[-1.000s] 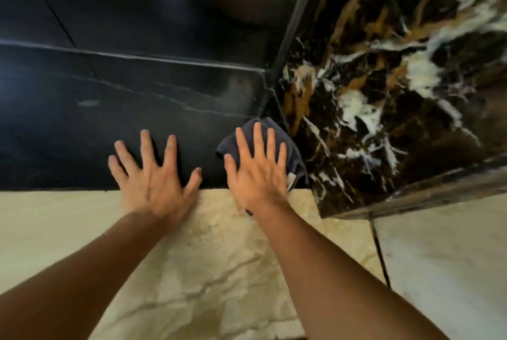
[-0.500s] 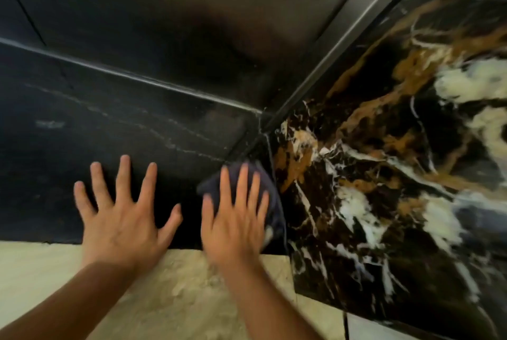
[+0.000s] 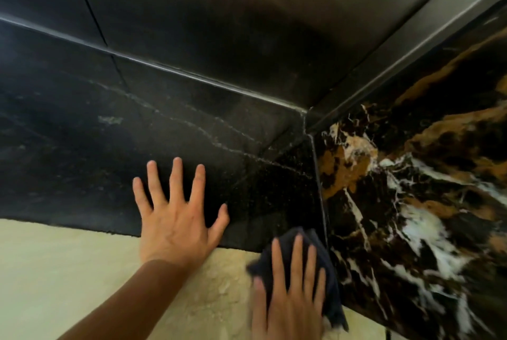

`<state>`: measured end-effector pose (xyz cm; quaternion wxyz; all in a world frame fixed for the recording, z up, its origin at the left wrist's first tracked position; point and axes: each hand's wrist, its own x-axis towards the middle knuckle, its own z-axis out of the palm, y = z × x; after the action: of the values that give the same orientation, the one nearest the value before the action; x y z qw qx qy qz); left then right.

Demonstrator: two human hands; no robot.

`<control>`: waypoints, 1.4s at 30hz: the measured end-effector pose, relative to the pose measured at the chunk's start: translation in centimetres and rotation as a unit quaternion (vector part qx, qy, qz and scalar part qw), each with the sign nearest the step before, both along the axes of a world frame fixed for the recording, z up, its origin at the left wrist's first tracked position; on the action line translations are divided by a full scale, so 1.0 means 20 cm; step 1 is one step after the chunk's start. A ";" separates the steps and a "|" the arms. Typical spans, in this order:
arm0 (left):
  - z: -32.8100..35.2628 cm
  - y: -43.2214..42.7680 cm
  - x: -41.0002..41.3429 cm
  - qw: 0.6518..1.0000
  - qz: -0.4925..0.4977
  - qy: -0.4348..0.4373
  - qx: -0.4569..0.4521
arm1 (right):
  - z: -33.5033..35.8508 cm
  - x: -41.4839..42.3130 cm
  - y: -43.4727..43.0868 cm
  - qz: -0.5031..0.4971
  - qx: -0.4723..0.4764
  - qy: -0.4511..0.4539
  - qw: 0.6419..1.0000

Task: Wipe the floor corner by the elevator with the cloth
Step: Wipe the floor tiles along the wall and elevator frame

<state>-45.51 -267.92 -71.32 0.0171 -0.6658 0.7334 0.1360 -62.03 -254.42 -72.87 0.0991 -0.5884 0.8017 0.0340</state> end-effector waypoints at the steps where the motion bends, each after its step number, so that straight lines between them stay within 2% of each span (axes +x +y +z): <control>1: 0.00 0.00 0.00 1.000 -0.001 0.001 -0.003 | 0.01 0.00 -0.13 -0.005 -0.009 -0.005 1.000; 5: -0.03 0.01 -0.01 1.000 0.002 -0.001 -0.022 | 0.04 0.00 -0.97 0.009 -0.044 -0.022 0.999; 7: -0.06 0.00 0.01 0.999 0.003 -0.005 -0.035 | 0.01 0.01 -1.16 0.007 -0.030 -0.014 0.999; 10: -0.05 0.01 0.00 0.999 0.008 -0.003 -0.040 | 0.03 -0.01 -0.90 0.040 -0.055 -0.006 0.998; 15: -0.02 0.01 -0.01 1.000 0.012 0.009 -0.023 | 0.04 0.03 0.09 -0.008 0.010 -0.006 1.000; 17: -0.01 0.01 -0.02 1.000 0.011 0.005 -0.023 | 0.02 0.04 0.11 -0.015 0.031 -0.013 0.999; 21: -0.03 0.01 -0.01 1.000 0.011 -0.005 -0.026 | 0.06 0.03 -0.64 0.015 -0.035 -0.048 0.998; 23: -0.04 0.01 -0.01 0.999 0.008 -0.009 -0.033 | 0.05 0.00 -1.03 -0.001 -0.029 -0.051 0.998; 25: -0.05 0.00 -0.01 0.999 0.006 -0.010 -0.040 | 0.03 0.01 -1.20 -0.010 -0.002 -0.043 0.999; 27: -0.05 0.00 0.00 0.999 0.000 -0.015 -0.040 | 0.03 0.03 -1.07 0.010 -0.014 -0.032 0.999; 29: -0.05 0.00 0.01 0.999 -0.003 -0.017 -0.030 | 0.02 0.06 -0.76 0.029 -0.049 -0.035 0.998; 31: -0.05 -0.02 0.00 1.000 -0.006 -0.014 -0.014 | 0.03 0.11 -0.38 0.032 -0.041 -0.046 0.998; 36: 0.05 0.05 -0.09 0.998 0.013 0.043 0.047 | 0.19 0.24 0.15 0.049 0.081 -0.142 0.985; 38: 0.10 0.17 -0.12 0.995 -0.044 0.077 0.041 | 0.25 0.22 0.22 0.048 0.094 -0.231 0.967; 40: 0.15 0.31 -0.13 0.986 -0.133 0.091 0.039 | 0.31 0.17 0.26 -0.001 0.055 -0.313 0.948; 41: 0.17 0.38 -0.12 0.981 -0.172 0.081 0.044 | 0.32 0.14 0.28 -0.038 0.024 -0.318 0.947; 42: 0.19 0.44 -0.10 0.976 -0.202 0.062 0.053 | 0.32 0.11 0.29 -0.068 -0.002 -0.285 0.956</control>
<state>-47.41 -259.08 -67.61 0.0342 -0.4926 0.8440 0.2094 -59.81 -248.67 -66.52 0.3244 -0.5179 0.7784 -0.1435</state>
